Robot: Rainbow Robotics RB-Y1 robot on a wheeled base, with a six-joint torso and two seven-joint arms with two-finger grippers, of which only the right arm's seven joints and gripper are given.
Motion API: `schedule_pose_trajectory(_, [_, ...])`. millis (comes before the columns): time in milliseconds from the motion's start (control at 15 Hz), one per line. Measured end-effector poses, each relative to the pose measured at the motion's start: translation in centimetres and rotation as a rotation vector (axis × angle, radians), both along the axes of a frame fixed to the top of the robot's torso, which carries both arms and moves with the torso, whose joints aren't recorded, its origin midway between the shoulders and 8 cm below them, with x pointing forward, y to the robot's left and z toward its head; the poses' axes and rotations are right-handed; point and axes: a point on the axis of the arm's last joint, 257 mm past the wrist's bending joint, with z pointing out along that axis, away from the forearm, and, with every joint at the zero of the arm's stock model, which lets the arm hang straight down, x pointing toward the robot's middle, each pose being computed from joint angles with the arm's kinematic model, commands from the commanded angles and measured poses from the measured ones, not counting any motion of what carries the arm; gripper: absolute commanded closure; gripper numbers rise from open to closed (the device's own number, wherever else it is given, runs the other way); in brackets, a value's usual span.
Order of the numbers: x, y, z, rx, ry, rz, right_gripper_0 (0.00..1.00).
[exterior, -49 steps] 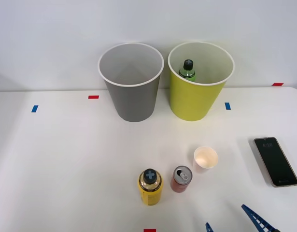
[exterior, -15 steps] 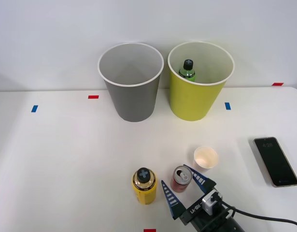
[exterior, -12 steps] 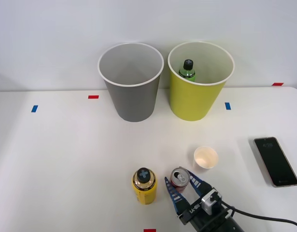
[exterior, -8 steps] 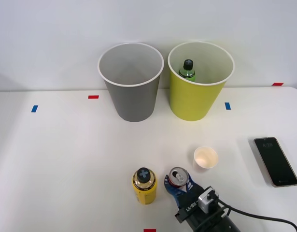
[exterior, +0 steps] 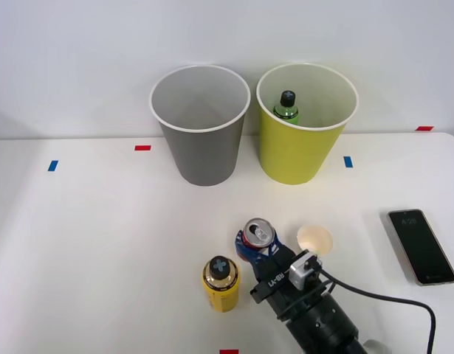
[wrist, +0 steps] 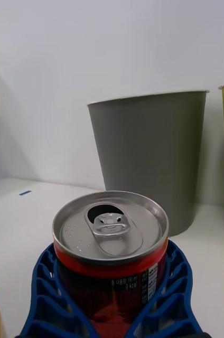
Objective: Put cans in the gray bin, plastic bottles in the light green bin
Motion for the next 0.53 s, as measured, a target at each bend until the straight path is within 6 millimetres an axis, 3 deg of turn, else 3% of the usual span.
schedule_pose_trajectory(200, [1.1,0.9,2.9,-0.051,0.027,0.003,1.0])
schedule_pose_trajectory(533, [0.9,2.4,11.6,-0.08,0.088,0.007,1.0])
